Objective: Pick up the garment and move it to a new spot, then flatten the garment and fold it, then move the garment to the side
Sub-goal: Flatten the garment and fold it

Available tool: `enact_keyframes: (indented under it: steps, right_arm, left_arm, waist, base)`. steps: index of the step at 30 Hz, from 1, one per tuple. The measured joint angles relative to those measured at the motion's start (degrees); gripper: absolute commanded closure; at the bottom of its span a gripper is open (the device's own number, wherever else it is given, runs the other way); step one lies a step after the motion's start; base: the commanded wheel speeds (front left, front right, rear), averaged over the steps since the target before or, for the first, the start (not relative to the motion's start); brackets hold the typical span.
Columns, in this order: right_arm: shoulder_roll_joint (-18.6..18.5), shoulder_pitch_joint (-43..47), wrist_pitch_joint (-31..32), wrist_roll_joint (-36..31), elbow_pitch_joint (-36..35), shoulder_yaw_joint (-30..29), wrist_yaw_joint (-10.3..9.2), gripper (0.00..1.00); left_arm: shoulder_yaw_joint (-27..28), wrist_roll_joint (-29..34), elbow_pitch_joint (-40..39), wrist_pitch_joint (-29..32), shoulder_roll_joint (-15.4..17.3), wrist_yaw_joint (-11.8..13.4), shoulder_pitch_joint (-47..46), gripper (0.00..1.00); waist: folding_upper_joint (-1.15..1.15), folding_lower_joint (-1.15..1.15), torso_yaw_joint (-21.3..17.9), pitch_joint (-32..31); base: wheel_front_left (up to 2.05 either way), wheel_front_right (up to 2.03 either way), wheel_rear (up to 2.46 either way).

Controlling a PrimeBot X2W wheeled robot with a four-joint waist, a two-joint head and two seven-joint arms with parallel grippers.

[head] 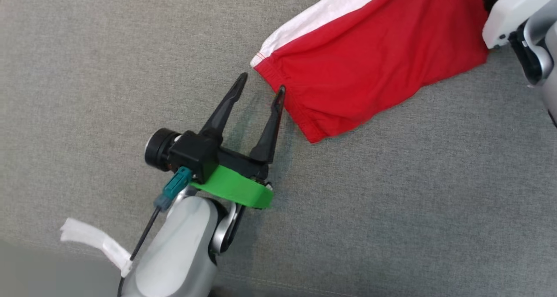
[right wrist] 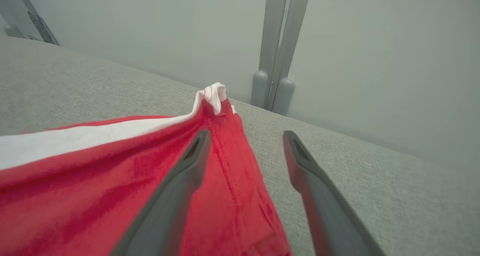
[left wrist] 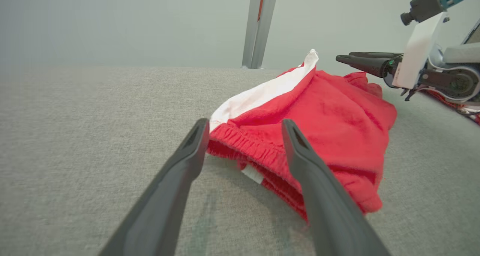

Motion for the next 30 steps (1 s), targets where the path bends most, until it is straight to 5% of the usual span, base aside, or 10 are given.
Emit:
enact_keyframes:
  steps: [5, 12, 19, 20, 21, 30]
  right_arm:
    - [-4.5, 3.1, -0.1, 3.0, 0.6, 2.0, 0.00, 0.00]
    - [-5.8, 6.2, 2.0, 7.9, -0.1, 5.4, 0.00, 0.00]
    - [-5.9, 5.9, 5.8, 12.4, 0.0, 7.2, -0.01, 0.00]
    - [-5.8, 6.0, 7.0, 13.5, -0.6, 7.4, -0.09, 0.65]
    - [-6.0, 6.1, 7.8, 14.6, -1.4, 7.9, -0.15, 1.00]
    - [-4.6, 10.3, 1.3, 19.5, -3.5, 8.5, -0.03, 1.00]
  left_arm:
    - [7.6, 2.5, -7.7, 0.0, 0.0, 2.7, 5.5, 0.00]
    - [18.2, 4.7, -17.1, 0.0, 0.0, 7.8, 11.8, 0.00]
    - [21.3, 4.5, -19.2, 0.0, 0.0, 10.4, 14.8, 0.00]
    - [21.4, 4.5, -19.1, 0.0, 0.0, 10.5, 14.9, 0.00]
    - [21.5, 4.7, -18.9, 0.0, 0.0, 10.5, 15.0, 0.00]
    - [22.8, 7.3, -16.4, 0.0, 0.0, 10.5, 16.0, 0.00]
  waist:
    - [0.00, 0.00, 1.5, -1.1]
    - [0.00, 0.00, 2.5, -1.8]
    - [0.00, 0.00, 2.8, -1.4]
    - [0.00, 0.00, 2.8, -1.4]
    - [0.00, 0.00, 2.8, -1.4]
    - [0.00, 0.00, 0.8, -3.5]
  base:
    - [0.00, 0.00, 0.00]
    - [0.00, 0.00, 0.00]
    - [0.00, 0.00, 0.00]
    - [0.00, 0.00, 0.00]
    - [0.00, 0.00, 0.00]
    - [0.00, 0.00, 0.00]
